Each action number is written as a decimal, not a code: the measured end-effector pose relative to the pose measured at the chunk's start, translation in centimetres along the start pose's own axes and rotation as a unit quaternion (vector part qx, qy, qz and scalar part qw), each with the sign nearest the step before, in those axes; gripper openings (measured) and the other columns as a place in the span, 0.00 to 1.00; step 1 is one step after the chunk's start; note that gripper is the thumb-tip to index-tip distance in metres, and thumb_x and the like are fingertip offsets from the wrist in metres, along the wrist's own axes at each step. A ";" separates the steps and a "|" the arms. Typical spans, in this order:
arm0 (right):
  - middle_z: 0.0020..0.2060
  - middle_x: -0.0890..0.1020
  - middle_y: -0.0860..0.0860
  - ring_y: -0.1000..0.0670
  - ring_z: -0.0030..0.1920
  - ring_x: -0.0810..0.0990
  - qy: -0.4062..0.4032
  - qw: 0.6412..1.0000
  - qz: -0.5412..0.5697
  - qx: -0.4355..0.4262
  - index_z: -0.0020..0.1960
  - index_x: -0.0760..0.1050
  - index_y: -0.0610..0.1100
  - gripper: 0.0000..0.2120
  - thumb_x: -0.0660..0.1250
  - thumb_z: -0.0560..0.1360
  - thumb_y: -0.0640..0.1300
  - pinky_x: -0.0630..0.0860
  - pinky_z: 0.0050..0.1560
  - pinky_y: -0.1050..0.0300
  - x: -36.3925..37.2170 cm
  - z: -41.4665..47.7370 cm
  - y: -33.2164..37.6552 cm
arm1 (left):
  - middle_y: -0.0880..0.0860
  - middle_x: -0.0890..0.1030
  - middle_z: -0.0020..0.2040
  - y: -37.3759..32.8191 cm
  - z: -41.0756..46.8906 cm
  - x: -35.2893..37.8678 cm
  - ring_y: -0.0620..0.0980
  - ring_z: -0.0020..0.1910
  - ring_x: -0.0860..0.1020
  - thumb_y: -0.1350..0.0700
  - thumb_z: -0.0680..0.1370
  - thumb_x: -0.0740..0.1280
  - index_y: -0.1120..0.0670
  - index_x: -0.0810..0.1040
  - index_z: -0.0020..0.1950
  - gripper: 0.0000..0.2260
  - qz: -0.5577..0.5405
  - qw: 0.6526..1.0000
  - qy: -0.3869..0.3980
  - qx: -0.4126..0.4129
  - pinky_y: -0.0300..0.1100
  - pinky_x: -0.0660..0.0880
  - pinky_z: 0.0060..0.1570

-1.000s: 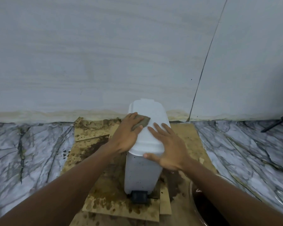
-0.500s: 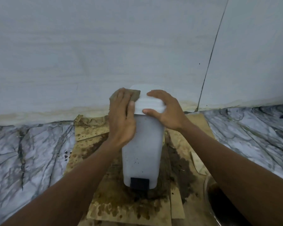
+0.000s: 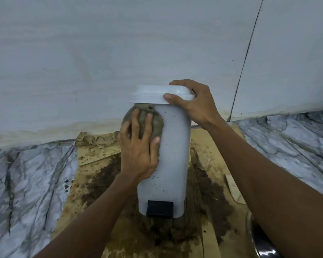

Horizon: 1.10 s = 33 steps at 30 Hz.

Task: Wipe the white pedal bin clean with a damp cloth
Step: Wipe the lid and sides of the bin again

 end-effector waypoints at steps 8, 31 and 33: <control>0.54 0.84 0.55 0.52 0.55 0.82 0.025 0.999 0.027 0.002 0.56 0.82 0.47 0.19 0.78 0.67 0.51 0.79 0.58 0.52 -0.7 0.7 -1.0 | 0.61 0.49 0.82 -3.7 1.8 1.3 0.59 0.82 0.46 0.50 0.84 0.50 0.57 0.54 0.82 0.27 -0.013 1.000 0.006 -0.012 0.61 0.48 0.79; 0.57 0.84 0.50 0.47 0.57 0.82 0.050 0.995 0.079 0.039 0.54 0.83 0.48 0.17 0.76 0.65 0.44 0.80 0.57 0.49 -1.3 0.5 -0.8 | 0.48 0.55 0.82 -2.6 -5.6 1.6 0.54 0.82 0.42 0.45 0.86 0.50 0.44 0.69 0.77 0.21 0.060 0.813 0.280 0.507 0.54 0.41 0.78; 0.57 0.84 0.50 0.47 0.57 0.82 0.052 0.995 0.082 0.040 0.54 0.83 0.47 0.17 0.75 0.65 0.43 0.80 0.56 0.50 -1.4 0.4 -0.8 | 0.48 0.54 0.83 -1.2 -6.0 1.1 0.53 0.82 0.43 0.45 0.84 0.54 0.44 0.68 0.77 0.21 0.047 0.792 0.298 0.531 0.54 0.41 0.78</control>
Point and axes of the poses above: each hand's wrist, its own z-axis towards the middle knuckle, its own x-axis out of the palm, y = z × x, the point moved 2 cm from there along z, towards the middle knuckle
